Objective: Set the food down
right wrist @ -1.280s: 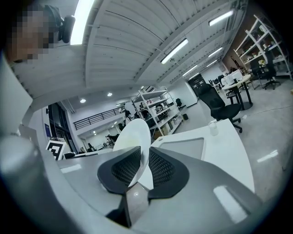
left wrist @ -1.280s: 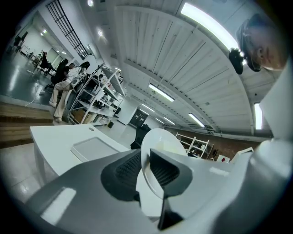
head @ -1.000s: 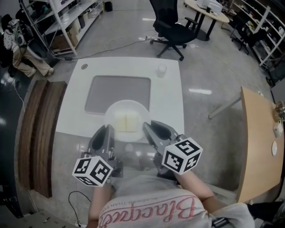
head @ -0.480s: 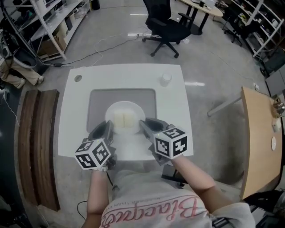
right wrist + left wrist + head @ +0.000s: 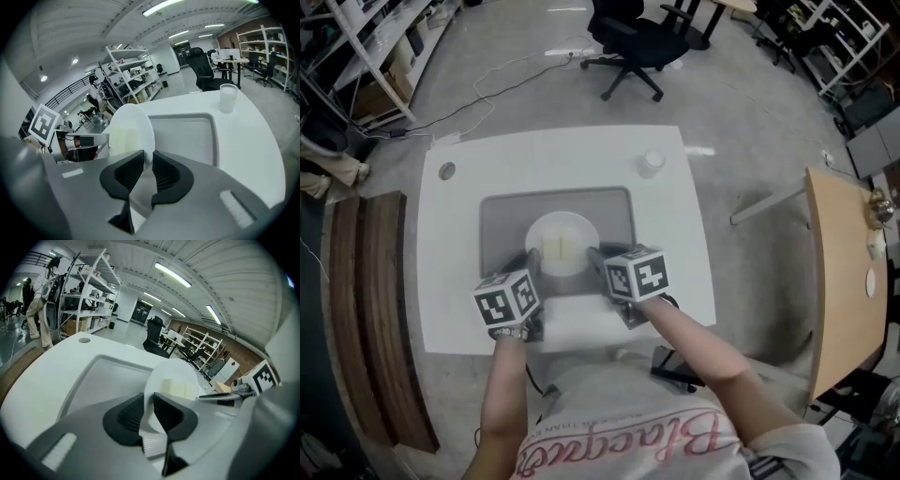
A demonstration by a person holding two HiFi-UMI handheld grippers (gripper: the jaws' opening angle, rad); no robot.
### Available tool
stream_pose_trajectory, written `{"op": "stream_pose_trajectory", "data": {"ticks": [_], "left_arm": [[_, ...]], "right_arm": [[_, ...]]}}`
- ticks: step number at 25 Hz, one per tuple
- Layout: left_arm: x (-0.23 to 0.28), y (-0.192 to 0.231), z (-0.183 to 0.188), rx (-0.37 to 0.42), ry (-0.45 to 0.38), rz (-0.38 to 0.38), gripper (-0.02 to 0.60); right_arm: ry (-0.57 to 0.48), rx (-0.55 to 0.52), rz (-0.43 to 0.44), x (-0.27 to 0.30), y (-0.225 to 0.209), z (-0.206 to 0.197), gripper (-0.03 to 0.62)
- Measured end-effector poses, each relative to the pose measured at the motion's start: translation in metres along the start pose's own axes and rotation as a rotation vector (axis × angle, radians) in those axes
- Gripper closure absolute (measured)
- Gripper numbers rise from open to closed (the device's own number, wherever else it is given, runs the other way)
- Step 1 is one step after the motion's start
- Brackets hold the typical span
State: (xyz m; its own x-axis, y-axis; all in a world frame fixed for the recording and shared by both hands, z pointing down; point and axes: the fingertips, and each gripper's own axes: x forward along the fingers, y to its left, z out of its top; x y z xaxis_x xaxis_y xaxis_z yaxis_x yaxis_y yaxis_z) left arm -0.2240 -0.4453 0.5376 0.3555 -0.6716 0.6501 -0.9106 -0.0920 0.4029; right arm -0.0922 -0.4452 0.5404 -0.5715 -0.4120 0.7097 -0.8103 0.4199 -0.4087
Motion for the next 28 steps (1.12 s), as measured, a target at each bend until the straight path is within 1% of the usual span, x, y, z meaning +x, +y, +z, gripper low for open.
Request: {"op": "stream_pose_trajectory", "data": {"ticks": [5,11,15,18,19,21,22,24,26,28], "left_arm": [[0.014,0.008,-0.011,0.018,0.079,0.02,0.515],[0.029,0.018,-0.017,0.044,0.135,0.026,0.511],[0.035,0.022,-0.02,0.084,0.16,0.051,0.503],[0.039,0.023,-0.018,0.146,0.167,0.091,0.497],[0.04,0.023,-0.018,0.174,0.175,0.108,0.496],[0.042,0.022,-0.02,0.226,0.196,0.133,0.491],[0.043,0.02,-0.021,0.249,0.2,0.141,0.495],[0.044,0.016,-0.018,0.289,0.187,0.16,0.495],[0.044,0.015,-0.015,0.32,0.175,0.178,0.495],[0.046,0.015,-0.016,0.34,0.172,0.181,0.495]], "right_arm": [[0.067,-0.001,-0.045,0.015,-0.008,-0.013,0.53],[0.076,-0.039,-0.091,0.028,-0.014,-0.014,0.516],[0.085,-0.055,-0.123,0.032,-0.015,-0.015,0.507],[0.068,-0.073,-0.122,0.034,-0.012,-0.01,0.504],[0.071,-0.097,-0.136,0.035,-0.011,-0.01,0.499],[0.083,-0.207,-0.214,0.034,-0.015,-0.01,0.496],[0.089,-0.28,-0.26,0.033,-0.017,-0.01,0.533],[0.095,-0.401,-0.318,0.034,-0.017,-0.011,0.564],[0.092,-0.459,-0.334,0.036,-0.015,-0.011,0.577],[0.087,-0.465,-0.33,0.037,-0.015,-0.01,0.583]]}}
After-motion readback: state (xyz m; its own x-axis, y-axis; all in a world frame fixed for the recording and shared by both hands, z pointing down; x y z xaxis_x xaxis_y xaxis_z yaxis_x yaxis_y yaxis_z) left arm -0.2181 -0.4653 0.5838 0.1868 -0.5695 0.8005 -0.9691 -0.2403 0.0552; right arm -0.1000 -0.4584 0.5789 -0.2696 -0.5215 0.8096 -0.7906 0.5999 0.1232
